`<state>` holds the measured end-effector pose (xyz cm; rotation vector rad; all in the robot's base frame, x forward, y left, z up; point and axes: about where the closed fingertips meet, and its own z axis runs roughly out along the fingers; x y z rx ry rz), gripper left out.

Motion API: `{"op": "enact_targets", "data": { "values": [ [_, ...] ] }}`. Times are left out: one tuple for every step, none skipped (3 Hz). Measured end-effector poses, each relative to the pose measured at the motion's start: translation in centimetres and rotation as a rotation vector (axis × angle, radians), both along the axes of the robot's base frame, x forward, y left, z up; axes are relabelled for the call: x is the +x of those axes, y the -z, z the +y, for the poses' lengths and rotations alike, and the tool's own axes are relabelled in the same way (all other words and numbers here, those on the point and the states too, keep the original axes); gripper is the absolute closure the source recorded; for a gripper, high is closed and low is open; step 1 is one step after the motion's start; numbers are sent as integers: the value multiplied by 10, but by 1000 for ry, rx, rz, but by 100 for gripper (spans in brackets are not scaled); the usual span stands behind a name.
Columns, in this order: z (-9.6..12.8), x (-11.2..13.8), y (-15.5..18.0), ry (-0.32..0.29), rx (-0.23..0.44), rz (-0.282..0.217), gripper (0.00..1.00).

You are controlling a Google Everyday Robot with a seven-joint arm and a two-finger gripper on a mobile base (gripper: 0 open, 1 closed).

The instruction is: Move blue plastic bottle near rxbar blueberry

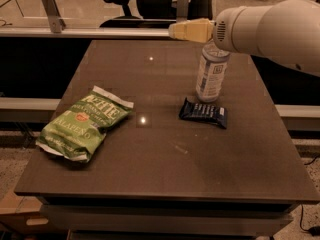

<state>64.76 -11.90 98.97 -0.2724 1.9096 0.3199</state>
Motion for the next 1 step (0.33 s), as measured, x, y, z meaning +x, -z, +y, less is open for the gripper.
{"op": "enact_targets", "data": {
  "values": [
    [0,0,0,0,0,0,0]
  ]
}}
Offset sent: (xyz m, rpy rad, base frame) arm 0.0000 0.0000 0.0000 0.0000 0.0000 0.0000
